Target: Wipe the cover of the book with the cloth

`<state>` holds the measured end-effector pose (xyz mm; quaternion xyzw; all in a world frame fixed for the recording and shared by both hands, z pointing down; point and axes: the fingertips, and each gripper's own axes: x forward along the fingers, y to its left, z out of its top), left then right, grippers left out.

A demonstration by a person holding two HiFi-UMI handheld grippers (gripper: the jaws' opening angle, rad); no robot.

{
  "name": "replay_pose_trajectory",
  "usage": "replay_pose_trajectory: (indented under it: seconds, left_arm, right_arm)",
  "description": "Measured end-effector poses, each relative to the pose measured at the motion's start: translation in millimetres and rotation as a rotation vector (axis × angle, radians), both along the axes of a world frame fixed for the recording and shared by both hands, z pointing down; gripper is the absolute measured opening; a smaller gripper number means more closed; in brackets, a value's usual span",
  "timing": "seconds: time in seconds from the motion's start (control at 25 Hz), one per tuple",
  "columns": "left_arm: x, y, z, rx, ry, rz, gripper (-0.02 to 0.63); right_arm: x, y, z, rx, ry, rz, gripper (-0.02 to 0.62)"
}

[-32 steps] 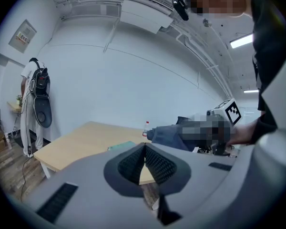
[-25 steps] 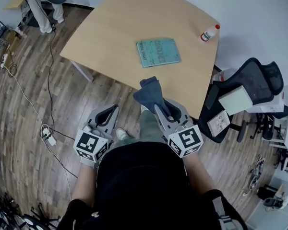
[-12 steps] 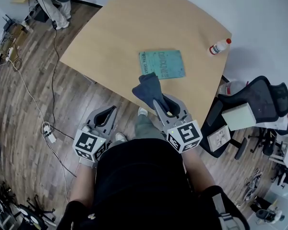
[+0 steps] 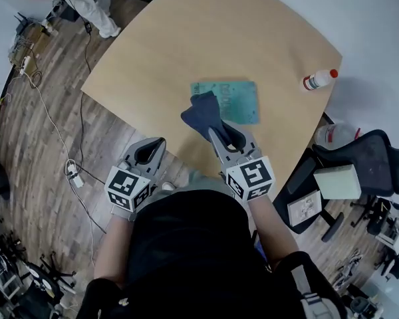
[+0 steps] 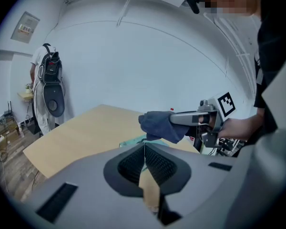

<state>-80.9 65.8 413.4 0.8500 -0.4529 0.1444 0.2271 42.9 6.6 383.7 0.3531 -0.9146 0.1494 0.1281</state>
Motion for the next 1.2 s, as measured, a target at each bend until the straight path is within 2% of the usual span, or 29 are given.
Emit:
replay_pose_trajectory:
  seconds: [0.36,0.6,0.84,1.2]
  left_arm:
    - [44,-45,43,-0.074,-0.120,0.015,0.021]
    - [67,-73,75,-0.111,-0.133,0.068,0.021]
    - [88,-91,111,-0.158,-0.149,0.143,0.021]
    - [99,-87,161,-0.250,-0.204,0.272,0.021]
  right_arm:
    - [-3,-60,52,-0.071,-0.008,-0.089,0.098]
    - [-21,-92,88,-0.114,-0.001,-0.097,0.098]
    - [-39,-105,129,-0.139,0.057,-0.113,0.098]
    - [-58,-117,183,-0.175,0.190,-0.134,0.098]
